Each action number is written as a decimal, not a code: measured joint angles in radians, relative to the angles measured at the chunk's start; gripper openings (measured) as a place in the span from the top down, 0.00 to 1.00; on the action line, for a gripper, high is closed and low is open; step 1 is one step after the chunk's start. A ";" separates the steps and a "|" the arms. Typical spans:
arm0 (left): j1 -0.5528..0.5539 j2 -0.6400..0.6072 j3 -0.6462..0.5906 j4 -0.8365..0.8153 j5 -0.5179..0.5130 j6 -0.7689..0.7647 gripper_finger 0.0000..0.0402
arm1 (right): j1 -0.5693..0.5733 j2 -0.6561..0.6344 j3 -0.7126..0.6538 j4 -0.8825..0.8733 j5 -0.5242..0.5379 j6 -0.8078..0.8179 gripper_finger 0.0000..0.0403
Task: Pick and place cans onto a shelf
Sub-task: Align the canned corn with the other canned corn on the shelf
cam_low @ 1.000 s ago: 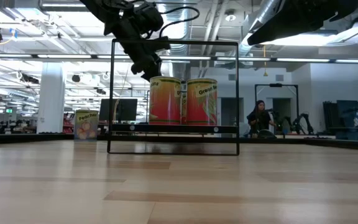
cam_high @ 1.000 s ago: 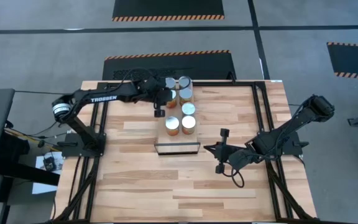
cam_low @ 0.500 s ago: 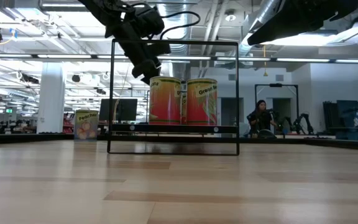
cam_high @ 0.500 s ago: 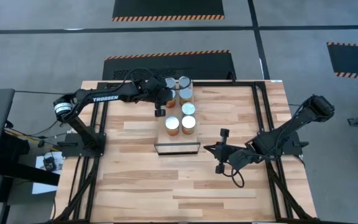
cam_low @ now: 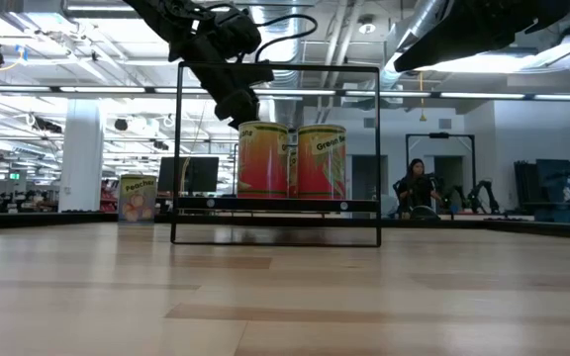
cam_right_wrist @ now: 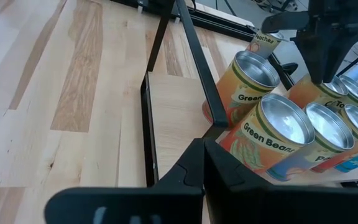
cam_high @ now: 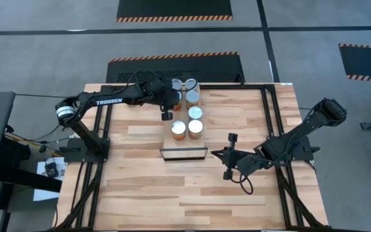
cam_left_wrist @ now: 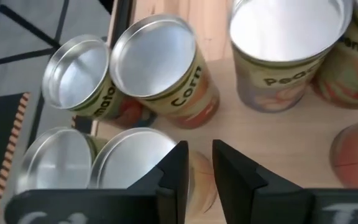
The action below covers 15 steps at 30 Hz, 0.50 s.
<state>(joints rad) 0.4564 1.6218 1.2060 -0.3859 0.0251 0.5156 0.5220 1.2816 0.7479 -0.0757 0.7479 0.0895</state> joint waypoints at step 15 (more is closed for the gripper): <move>-0.001 -0.034 0.015 -0.008 -0.063 0.011 0.89 | 0.000 0.000 0.000 0.000 0.000 -0.001 0.96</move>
<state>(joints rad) 0.4553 1.5879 1.2213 -0.3937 -0.0374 0.5270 0.5220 1.2816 0.7479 -0.0753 0.7476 0.0887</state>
